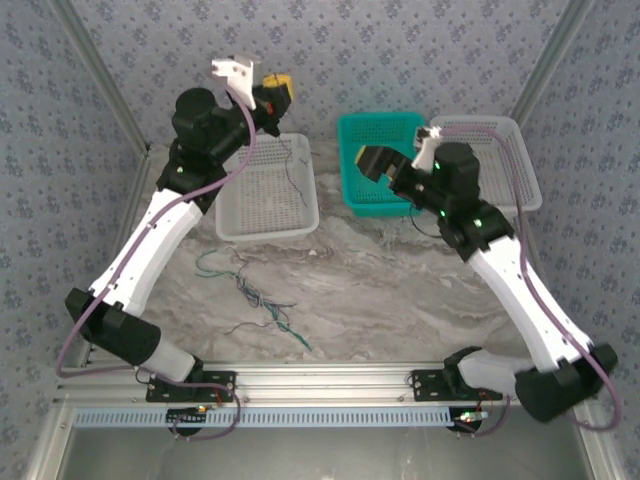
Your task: Untangle the cables
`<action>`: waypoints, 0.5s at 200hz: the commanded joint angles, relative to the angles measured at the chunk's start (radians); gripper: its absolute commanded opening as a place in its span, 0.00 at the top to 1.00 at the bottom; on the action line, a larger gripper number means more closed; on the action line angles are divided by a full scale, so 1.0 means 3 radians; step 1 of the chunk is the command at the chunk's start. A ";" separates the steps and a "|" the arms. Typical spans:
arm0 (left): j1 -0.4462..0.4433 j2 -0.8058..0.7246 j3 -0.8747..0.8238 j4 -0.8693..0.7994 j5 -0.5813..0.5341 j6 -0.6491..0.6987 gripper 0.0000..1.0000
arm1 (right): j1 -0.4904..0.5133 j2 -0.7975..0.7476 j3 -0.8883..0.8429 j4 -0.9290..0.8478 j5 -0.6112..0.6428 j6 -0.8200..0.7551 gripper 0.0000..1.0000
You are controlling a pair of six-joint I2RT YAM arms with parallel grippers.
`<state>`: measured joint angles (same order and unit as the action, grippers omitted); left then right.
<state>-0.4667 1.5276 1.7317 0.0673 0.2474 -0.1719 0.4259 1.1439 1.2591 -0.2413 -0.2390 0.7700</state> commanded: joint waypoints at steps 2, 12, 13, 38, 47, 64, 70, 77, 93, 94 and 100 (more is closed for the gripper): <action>0.0029 0.0226 0.0613 -0.0365 -0.0051 0.0407 1.00 | 0.0014 -0.0330 -0.0450 0.0114 0.0004 0.0009 0.00; 0.0055 0.0375 0.0970 -0.0524 -0.0063 0.0484 1.00 | 0.0018 -0.0462 -0.0607 0.0080 -0.0003 0.0015 0.00; 0.0059 0.0387 0.1004 -0.0538 -0.0065 0.0490 1.00 | 0.0020 -0.0478 -0.0620 0.0077 -0.0004 0.0015 0.00; 0.0131 0.0821 0.1891 -0.0952 -0.0052 0.0650 1.00 | 0.0033 -0.0706 -0.0841 -0.0047 -0.0020 0.0023 0.00; 0.0158 0.1008 0.2248 -0.1159 -0.0085 0.0716 1.00 | 0.0042 -0.0748 -0.0895 -0.0084 -0.0033 0.0027 0.00; 0.0217 0.1422 0.2988 -0.1613 -0.0202 0.0803 1.00 | 0.0057 -0.0799 -0.0956 -0.0169 -0.0072 0.0019 0.00; 0.0242 0.1550 0.3204 -0.1762 -0.0278 0.0822 1.00 | 0.0058 -0.0818 -0.0965 -0.0196 -0.0080 0.0009 0.00; 0.0268 0.1678 0.3416 -0.1904 -0.0347 0.0837 1.00 | 0.0065 -0.0829 -0.0971 -0.0240 -0.0080 -0.0009 0.00; 0.0337 0.1870 0.3670 -0.2122 -0.0430 0.0856 1.00 | 0.0072 -0.0864 -0.1010 -0.0283 -0.0074 -0.0027 0.00; 0.0340 0.1876 0.3673 -0.2134 -0.0433 0.0850 1.00 | 0.0073 -0.0866 -0.1013 -0.0284 -0.0073 -0.0029 0.00; 0.0372 0.1918 0.3682 -0.2189 -0.0431 0.0822 1.00 | 0.0071 -0.0875 -0.1027 -0.0290 -0.0073 -0.0030 0.00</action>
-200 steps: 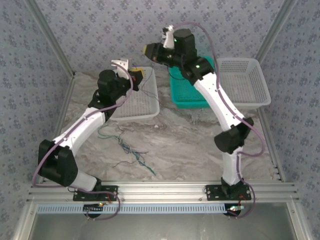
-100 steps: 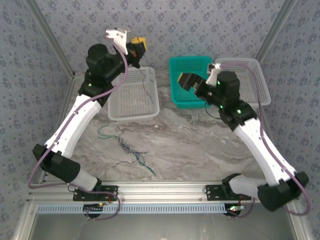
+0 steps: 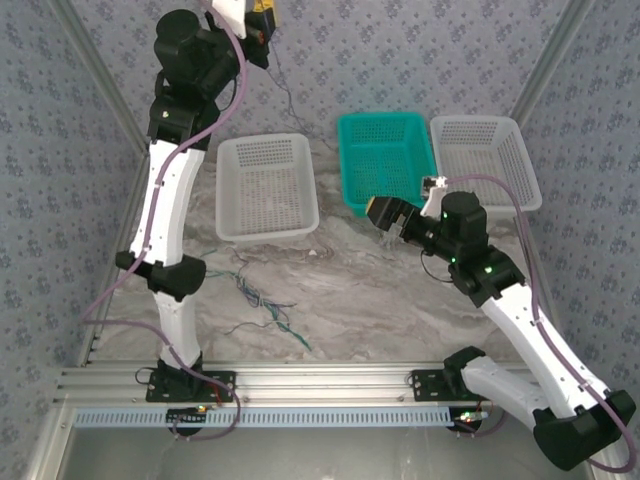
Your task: Untangle the cables
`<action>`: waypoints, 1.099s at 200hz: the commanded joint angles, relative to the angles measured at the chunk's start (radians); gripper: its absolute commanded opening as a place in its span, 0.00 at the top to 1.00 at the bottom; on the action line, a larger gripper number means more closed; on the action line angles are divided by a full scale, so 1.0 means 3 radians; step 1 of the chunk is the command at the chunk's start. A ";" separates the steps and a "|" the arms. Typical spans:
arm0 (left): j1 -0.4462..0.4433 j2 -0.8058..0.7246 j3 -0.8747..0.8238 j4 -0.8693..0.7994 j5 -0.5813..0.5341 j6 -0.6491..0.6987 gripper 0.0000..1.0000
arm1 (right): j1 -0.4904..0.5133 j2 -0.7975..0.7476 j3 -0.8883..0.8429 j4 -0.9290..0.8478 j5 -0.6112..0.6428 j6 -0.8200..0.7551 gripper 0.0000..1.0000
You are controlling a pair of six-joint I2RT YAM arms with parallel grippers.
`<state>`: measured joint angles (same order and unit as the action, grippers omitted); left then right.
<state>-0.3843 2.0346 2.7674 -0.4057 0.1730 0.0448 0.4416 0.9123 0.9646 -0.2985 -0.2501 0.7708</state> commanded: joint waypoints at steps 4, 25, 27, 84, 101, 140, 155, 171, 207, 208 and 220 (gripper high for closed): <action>0.0115 0.0249 0.0225 -0.0652 -0.0180 0.0081 1.00 | 0.0022 -0.0108 -0.0057 -0.0104 -0.0031 -0.0033 0.00; 0.0171 0.0351 0.0181 -0.0880 -0.0306 0.0069 1.00 | 0.0026 -0.0120 -0.0120 -0.0120 -0.0024 -0.0035 0.00; 0.0171 0.0359 0.0173 -0.0885 -0.0347 0.0076 1.00 | 0.0026 -0.0125 -0.0124 -0.0124 -0.0024 -0.0039 0.00; 0.0446 0.0309 -0.0694 -0.1228 -0.1210 -0.0134 1.00 | 0.0023 -0.0149 -0.0172 -0.0232 0.0000 -0.0083 0.00; 0.0512 -0.0006 -0.1556 -0.0842 -0.1247 -0.0215 1.00 | 0.0026 -0.0137 -0.0183 -0.0213 0.0007 -0.0084 0.00; 0.0644 -0.0478 -0.3069 0.0072 -0.0704 -0.0476 0.93 | 0.0031 -0.0101 -0.0236 -0.0111 -0.0005 -0.0039 0.00; 0.0565 -0.0410 -0.3091 0.0031 -0.0568 -0.0385 0.74 | 0.0029 -0.0047 -0.0235 -0.0080 -0.0020 -0.0032 0.00; 0.0503 -0.0413 -0.3154 0.0068 -0.0546 -0.0372 0.46 | 0.0035 0.0021 -0.0177 -0.0114 -0.0066 -0.0032 0.00; 0.0464 -0.0611 -0.3190 -0.0083 -0.0621 -0.0420 0.26 | 0.0087 -0.0017 -0.0173 -0.0204 -0.0013 -0.0048 0.00; 0.0461 -0.0613 -0.3186 -0.0096 -0.0629 -0.0418 0.26 | 0.0085 -0.0021 -0.0178 -0.0203 -0.0009 -0.0051 0.00; 0.0428 -0.0689 -0.3187 -0.0224 -0.0711 -0.0370 0.25 | 0.0088 -0.0053 -0.0206 -0.0220 0.0005 -0.0061 0.00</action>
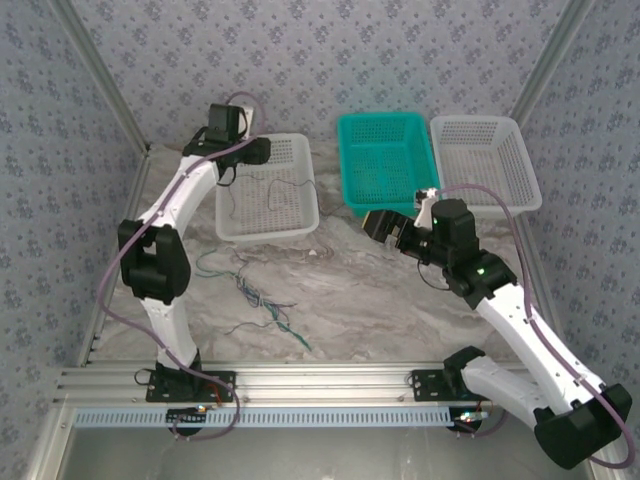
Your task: Untangle the cables
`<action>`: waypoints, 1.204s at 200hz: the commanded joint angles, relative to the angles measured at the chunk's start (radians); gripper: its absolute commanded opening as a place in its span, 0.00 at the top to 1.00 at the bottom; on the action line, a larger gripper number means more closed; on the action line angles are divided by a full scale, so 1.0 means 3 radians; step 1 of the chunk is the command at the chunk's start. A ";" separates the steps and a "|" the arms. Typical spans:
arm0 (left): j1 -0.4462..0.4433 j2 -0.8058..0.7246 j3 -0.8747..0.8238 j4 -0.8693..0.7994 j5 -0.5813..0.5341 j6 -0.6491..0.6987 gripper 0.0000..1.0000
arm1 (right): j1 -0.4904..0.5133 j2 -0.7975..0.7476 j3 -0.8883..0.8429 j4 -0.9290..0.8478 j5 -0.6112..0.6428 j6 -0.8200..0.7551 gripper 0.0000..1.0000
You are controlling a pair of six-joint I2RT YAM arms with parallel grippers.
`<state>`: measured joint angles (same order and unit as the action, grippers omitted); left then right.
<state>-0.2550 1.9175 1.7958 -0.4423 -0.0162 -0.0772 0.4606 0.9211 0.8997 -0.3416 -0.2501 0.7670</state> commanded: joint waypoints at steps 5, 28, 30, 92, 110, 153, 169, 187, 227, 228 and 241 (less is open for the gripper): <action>-0.0020 -0.0341 0.0018 -0.0117 -0.0082 0.0043 0.25 | 0.0020 -0.0089 0.0000 -0.0075 0.0010 -0.0055 0.00; -0.0177 -0.0727 -0.0450 0.0208 0.0377 0.0162 0.26 | 0.0021 -0.0098 -0.0041 -0.0059 0.0028 -0.0056 0.00; -0.0195 -0.0761 -0.0493 0.0252 0.0451 0.0177 0.26 | 0.0023 -0.0095 -0.0042 -0.0061 0.0033 -0.0056 0.00; -0.0786 -0.0616 -0.0770 0.0133 0.0600 0.0406 0.26 | 0.0012 -0.0122 0.0031 -0.0249 0.0189 -0.0095 0.00; -0.0774 -0.0439 -0.0719 0.0145 0.0327 0.0534 0.26 | 0.0016 -0.0170 0.0013 -0.0274 0.0171 -0.0101 0.00; -0.0638 0.0056 -0.0552 0.0271 -0.0044 0.1506 0.26 | 0.0019 -0.0243 -0.0015 -0.0357 0.0193 -0.0109 0.00; -0.0601 0.0229 -0.0516 0.0441 -0.0120 0.1787 0.24 | 0.0015 -0.0238 -0.0017 -0.0345 0.0205 -0.0102 0.00; -0.0542 0.0412 -0.0409 0.0597 -0.0056 0.1977 0.22 | 0.0019 -0.0206 -0.0008 -0.0330 0.0212 -0.0097 0.00; -0.0541 0.0824 -0.0127 0.0706 -0.0005 0.2550 0.20 | 0.0019 -0.0101 0.0064 -0.0375 0.0231 -0.0102 0.00; -0.0538 0.0836 -0.0111 0.0699 -0.0009 0.2557 0.20 | 0.0019 -0.0100 0.0064 -0.0372 0.0231 -0.0102 0.00; -0.0531 0.0984 0.0061 0.0591 -0.0045 0.2618 0.27 | 0.0024 -0.0075 0.0083 -0.0375 0.0235 -0.0090 0.00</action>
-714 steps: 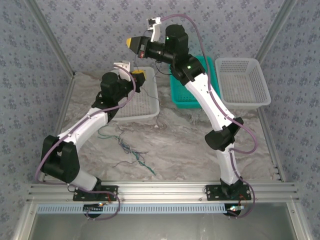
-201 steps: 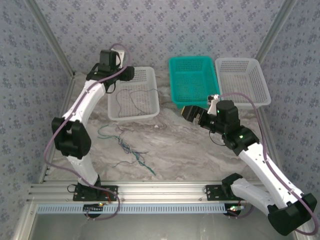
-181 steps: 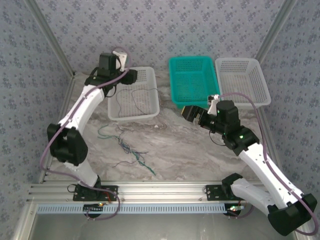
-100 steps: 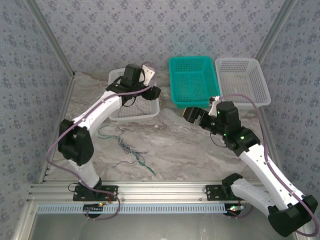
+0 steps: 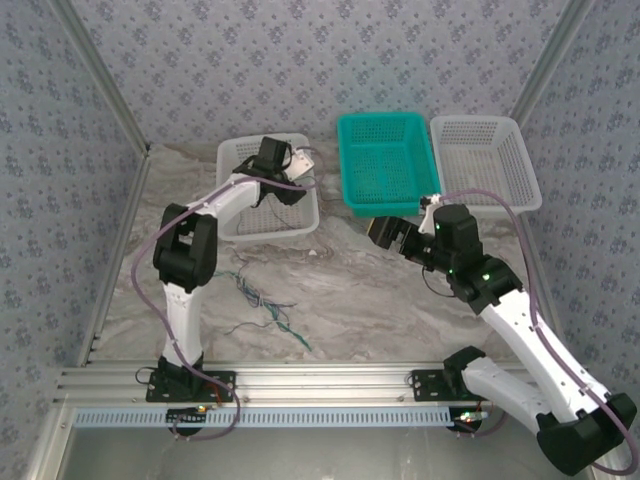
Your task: Untangle the cables
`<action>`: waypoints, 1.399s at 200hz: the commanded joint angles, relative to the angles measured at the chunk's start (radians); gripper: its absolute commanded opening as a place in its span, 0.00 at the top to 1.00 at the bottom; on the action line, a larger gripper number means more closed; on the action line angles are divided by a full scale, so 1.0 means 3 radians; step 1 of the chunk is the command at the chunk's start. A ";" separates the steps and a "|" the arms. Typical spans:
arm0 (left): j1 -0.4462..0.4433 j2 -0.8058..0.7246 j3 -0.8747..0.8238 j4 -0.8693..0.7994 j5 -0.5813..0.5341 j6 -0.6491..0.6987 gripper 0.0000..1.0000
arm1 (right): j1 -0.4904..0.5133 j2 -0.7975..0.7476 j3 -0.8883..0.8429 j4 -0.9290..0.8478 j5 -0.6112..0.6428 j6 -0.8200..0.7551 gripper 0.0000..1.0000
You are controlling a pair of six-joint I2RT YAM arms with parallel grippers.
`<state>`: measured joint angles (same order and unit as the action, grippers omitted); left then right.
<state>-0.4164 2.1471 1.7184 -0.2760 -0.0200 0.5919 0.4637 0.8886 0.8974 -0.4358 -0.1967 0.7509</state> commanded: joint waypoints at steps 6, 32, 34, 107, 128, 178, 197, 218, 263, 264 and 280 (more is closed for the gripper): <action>0.0012 0.0261 0.0367 0.0012 -0.0042 0.0394 0.36 | 0.0014 0.0046 0.0104 -0.0068 0.0057 -0.0033 0.00; 0.0018 0.0162 0.0225 0.0199 -0.0030 0.0309 1.00 | 0.0014 0.0074 0.0118 -0.0056 0.0076 -0.0032 0.00; 0.0018 0.0140 0.0208 0.0225 -0.0020 0.0295 1.00 | 0.0015 0.0076 0.0118 -0.0055 0.0077 -0.0028 0.00; 0.0111 -0.0925 -0.0371 0.0689 -0.0147 -0.0428 1.00 | 0.0030 0.0193 0.0143 0.0033 0.0009 0.0028 0.00; 0.0192 -0.1008 -0.0325 0.0542 -0.0557 -0.0612 1.00 | 0.0040 0.0167 0.0139 0.0036 0.0031 0.0025 0.00; 0.0401 -0.0935 -0.0412 0.0265 -0.0881 -0.1004 1.00 | 0.0070 0.0166 0.0131 0.0066 0.0032 0.0038 0.00; 0.0408 -0.0823 -0.0468 0.0168 -0.0900 -0.1084 1.00 | 0.0080 0.0159 0.0138 0.0057 0.0032 0.0046 0.00; 0.0402 -0.0764 -0.0552 0.0160 -0.0651 -0.1163 0.74 | 0.0095 0.0156 0.0138 0.0051 0.0038 0.0038 0.00; 0.0401 -0.1265 -0.0526 0.0014 -0.0493 -0.1518 0.18 | 0.0118 0.0139 0.0188 0.0013 0.0087 -0.0006 0.00; 0.0401 -0.1281 -0.0522 -0.0001 -0.0489 -0.1528 0.18 | 0.0120 0.0140 0.0183 0.0014 0.0095 -0.0007 0.00; 0.0401 -0.1560 -0.0545 -0.0226 -0.0281 -0.1855 0.17 | 0.0211 0.0147 0.0192 0.0007 0.0251 -0.0121 0.00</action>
<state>-0.2947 1.8610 1.5223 -0.2665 -0.1921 0.1818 0.4950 0.9478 0.9211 -0.4377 -0.1848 0.7517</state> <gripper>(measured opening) 0.822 0.999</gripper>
